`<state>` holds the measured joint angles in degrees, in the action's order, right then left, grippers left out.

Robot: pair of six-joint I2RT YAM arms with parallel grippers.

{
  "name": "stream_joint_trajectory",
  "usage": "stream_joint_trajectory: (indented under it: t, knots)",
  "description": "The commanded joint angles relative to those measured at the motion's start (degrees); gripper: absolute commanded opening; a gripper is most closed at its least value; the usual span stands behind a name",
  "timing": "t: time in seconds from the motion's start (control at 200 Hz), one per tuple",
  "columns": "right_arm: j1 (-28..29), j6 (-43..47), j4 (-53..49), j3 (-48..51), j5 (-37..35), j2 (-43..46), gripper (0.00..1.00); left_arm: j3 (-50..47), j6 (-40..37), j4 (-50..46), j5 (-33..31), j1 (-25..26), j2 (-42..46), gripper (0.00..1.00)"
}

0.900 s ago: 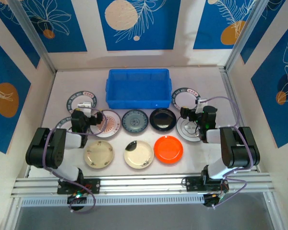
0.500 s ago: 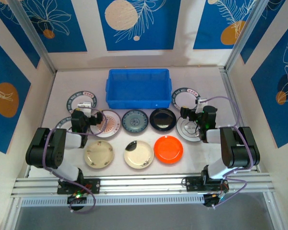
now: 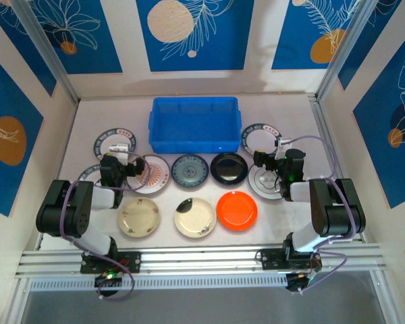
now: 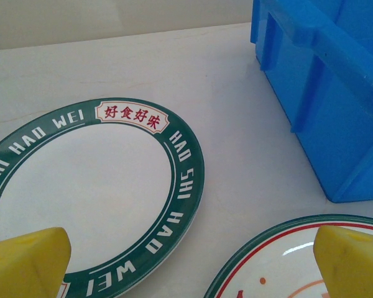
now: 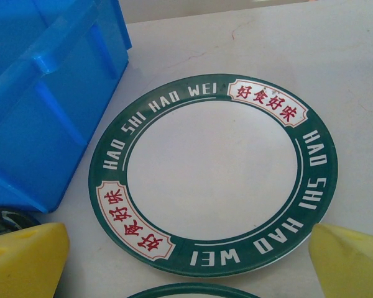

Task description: Place the plates into the plastic bin on the countertop

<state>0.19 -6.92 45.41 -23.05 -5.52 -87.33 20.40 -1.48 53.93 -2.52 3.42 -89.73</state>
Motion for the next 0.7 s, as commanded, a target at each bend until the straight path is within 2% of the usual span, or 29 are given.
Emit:
stream_joint_trajectory:
  t: [0.0, 0.395, 0.695]
  knots:
    - [-0.2, 1.0, 0.5, -1.0, 0.9, 0.1, 0.99, 1.0, -0.3, -0.2, 1.5, -0.7, 0.2, 1.0]
    - [-0.7, 0.7, 0.4, -1.0, 1.7, 0.1, 0.99, 0.9, -0.4, -0.1, 1.6, -0.7, 0.3, 1.0]
    - [-1.8, 1.0, -0.5, -1.5, 5.6, 0.1, 0.99, 1.0, -0.5, -0.3, 1.5, -0.7, 0.2, 1.0]
